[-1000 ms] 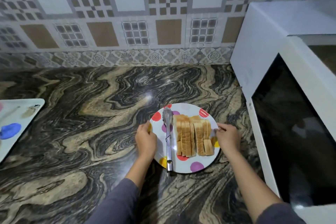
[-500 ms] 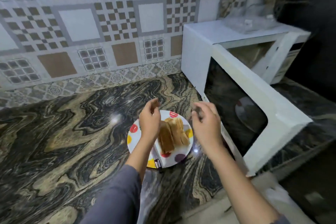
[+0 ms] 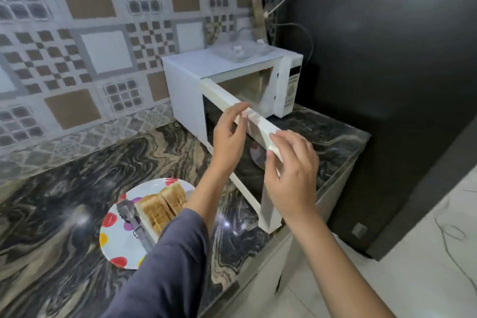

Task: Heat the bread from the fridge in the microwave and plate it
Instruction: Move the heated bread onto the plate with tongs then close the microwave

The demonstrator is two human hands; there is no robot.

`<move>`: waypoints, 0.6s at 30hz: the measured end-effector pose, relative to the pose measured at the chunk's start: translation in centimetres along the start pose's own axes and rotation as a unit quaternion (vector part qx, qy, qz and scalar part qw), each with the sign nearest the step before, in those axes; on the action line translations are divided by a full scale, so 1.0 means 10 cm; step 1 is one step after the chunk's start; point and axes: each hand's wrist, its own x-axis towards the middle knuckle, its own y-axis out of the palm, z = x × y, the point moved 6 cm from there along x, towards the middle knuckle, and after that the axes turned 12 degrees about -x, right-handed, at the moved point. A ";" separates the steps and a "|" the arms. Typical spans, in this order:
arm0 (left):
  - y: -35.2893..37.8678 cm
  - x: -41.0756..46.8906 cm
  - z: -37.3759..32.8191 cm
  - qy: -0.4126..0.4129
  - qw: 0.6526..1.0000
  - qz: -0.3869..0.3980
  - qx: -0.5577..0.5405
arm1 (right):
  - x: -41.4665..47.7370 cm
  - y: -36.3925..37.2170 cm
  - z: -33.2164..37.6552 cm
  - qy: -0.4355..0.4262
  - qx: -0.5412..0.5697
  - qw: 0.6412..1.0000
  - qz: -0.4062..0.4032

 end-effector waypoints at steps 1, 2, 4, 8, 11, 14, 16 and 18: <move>0.10 0.03 0.04 0.004 1.000 0.014 0.012 | -0.01 0.02 -0.08 -0.007 0.012 1.000 -0.003; 0.19 0.06 0.10 0.011 0.999 0.022 0.025 | -0.01 0.04 -0.16 -0.015 0.028 0.999 -0.009; 0.32 0.09 0.19 0.037 0.998 0.017 0.056 | 0.04 0.08 -0.33 -0.030 0.064 0.997 -0.020; 0.64 0.22 0.32 0.095 0.990 -0.018 0.103 | 0.29 0.21 -0.86 -0.040 0.124 0.991 -0.032; 0.98 0.40 0.48 0.125 0.984 -0.055 0.116 | 0.56 0.38 -1.35 -0.052 0.140 0.989 -0.017; 1.29 0.63 0.71 0.136 0.978 -0.095 0.130 | 0.88 0.66 -1.81 -0.049 0.157 0.986 0.016; 1.45 0.80 0.85 0.145 0.970 -0.114 0.160 | 1.09 0.87 -2.05 -0.052 0.168 0.984 0.035; 1.56 0.97 0.98 0.159 0.956 -0.122 0.214 | 1.29 1.09 -2.24 -0.055 0.183 0.980 0.048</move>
